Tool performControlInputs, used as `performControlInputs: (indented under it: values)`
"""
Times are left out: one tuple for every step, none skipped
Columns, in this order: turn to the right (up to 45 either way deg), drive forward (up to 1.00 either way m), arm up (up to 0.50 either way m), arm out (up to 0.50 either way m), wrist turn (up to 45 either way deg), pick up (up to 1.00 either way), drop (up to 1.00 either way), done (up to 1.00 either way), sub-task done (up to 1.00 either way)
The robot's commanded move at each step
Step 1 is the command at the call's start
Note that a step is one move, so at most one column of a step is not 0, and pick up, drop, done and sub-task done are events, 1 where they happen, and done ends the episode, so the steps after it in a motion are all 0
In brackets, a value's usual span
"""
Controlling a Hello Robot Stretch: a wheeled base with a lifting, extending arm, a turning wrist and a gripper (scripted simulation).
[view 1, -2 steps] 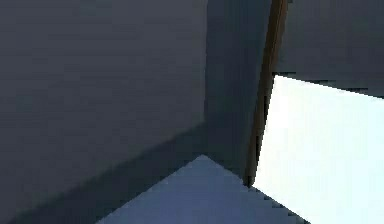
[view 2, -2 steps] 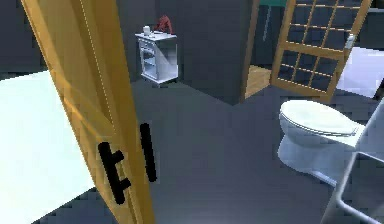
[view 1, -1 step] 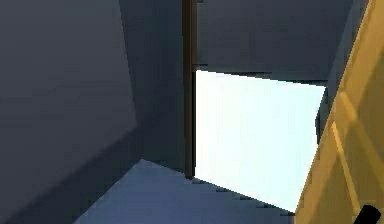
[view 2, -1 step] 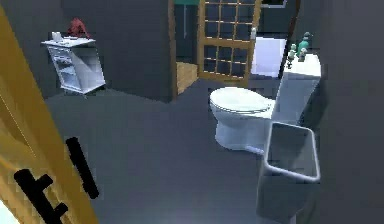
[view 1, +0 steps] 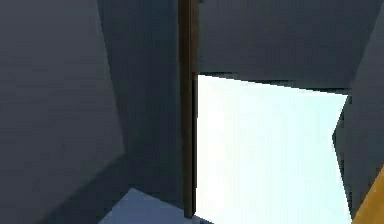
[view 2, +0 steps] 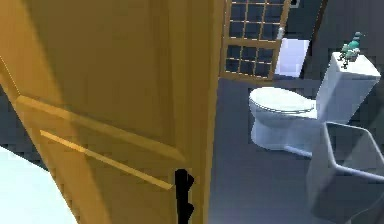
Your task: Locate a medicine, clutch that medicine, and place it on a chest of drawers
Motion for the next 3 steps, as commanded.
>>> performControlInputs:
  values:
    - [18.0, 0.0, 0.0, 0.0, 0.0, 0.0, 0.0, 0.0, 0.0]
    - [0.0, 1.0, 0.0, 0.0, 0.0, 0.0, 0.0, 0.0, 0.0]
    - [6.0, 0.0, 0.0, 0.0, 0.0, 0.0, 0.0, 0.0, 0.0]
